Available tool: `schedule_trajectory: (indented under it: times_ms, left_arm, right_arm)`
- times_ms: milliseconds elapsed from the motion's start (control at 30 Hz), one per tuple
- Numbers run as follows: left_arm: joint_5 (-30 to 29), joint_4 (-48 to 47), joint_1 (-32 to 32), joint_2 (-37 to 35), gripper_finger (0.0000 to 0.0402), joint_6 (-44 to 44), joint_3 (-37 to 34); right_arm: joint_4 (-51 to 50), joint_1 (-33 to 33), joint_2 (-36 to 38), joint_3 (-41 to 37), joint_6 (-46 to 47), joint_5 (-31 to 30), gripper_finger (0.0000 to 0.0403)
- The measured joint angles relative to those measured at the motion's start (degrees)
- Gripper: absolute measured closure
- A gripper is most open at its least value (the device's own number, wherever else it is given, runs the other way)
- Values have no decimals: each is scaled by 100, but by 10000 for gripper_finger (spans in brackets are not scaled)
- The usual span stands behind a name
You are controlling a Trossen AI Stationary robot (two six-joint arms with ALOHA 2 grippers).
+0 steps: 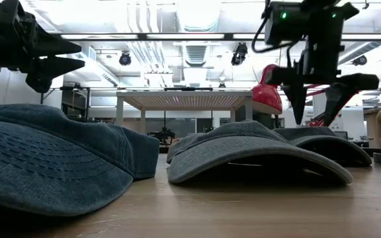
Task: Pick & Place hat
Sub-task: Put the top gray cap on the shelf
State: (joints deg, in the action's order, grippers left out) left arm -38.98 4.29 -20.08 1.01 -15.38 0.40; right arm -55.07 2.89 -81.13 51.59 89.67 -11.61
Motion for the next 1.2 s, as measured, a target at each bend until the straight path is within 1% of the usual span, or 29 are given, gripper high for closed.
schedule_trajectory:
  times_ms: [167,433,533,733,1033,1200]
  left_arm:
    - [2,2,-1,1,197,-4,0]
    - [2,9,1,-1,197,-70,0]
    - [1,11,1,1,197,-216,0]
    - [0,12,0,1,197,-429,0]
    - [-2,13,-1,1,197,-433,0]
    - [-3,13,-1,-1,197,-435,0]
  right_arm:
    - [50,57,-518,-3,-44,8,147]
    - [80,55,-1429,10,-15,101,160]
    - [108,49,-1654,27,-170,125,166]
    - [183,51,-1748,14,-310,264,172]
    - [164,49,-1675,0,-331,143,180]
    - [164,49,-1675,-2,-96,147,200]
